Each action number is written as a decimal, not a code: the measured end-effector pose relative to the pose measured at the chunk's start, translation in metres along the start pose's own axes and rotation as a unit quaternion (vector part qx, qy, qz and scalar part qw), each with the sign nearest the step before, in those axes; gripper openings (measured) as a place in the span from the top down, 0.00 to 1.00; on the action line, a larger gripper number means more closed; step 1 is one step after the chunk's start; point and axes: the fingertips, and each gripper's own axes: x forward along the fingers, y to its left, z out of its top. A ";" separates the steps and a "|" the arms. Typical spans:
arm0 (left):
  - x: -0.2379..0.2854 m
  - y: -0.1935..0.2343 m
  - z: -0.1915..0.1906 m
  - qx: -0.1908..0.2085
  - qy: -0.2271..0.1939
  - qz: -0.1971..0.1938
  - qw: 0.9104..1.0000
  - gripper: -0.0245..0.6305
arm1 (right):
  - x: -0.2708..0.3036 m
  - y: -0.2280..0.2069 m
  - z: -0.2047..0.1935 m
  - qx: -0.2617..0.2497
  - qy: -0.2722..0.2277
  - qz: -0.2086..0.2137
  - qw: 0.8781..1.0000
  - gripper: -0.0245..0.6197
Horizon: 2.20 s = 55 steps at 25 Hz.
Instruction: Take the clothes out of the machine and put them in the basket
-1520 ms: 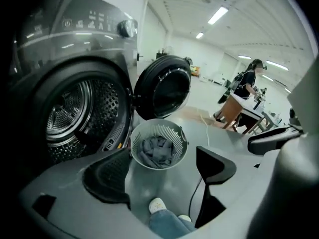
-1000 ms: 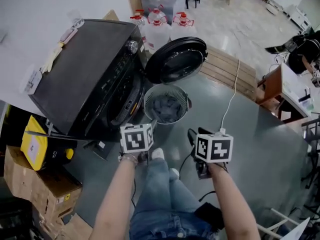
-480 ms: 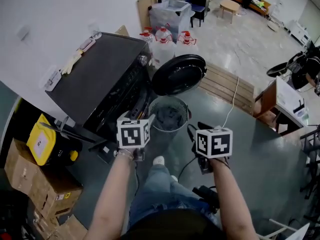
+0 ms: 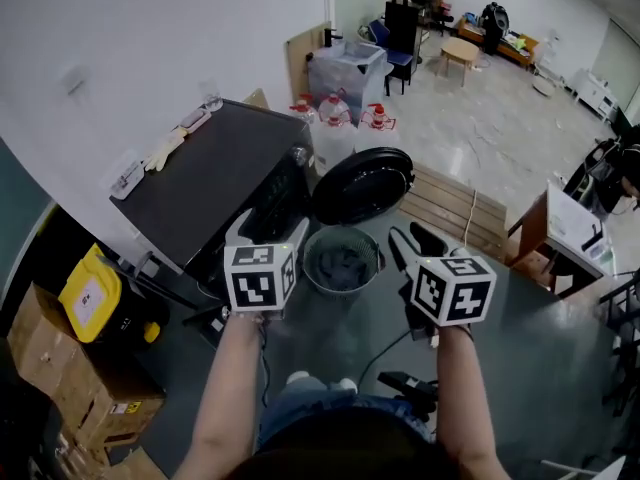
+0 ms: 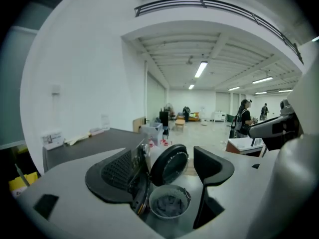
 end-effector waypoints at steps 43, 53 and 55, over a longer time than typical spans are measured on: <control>-0.125 0.054 0.139 0.148 -0.282 0.000 0.948 0.96 | -0.076 0.129 0.131 -0.230 -0.249 -0.032 0.940 0.96; -0.116 0.055 0.135 0.142 -0.274 -0.028 0.951 0.96 | -0.066 0.120 0.132 -0.236 -0.230 -0.046 0.943 0.96; -0.113 0.055 0.135 0.150 -0.272 -0.032 0.950 0.96 | -0.063 0.119 0.132 -0.233 -0.226 -0.049 0.944 0.96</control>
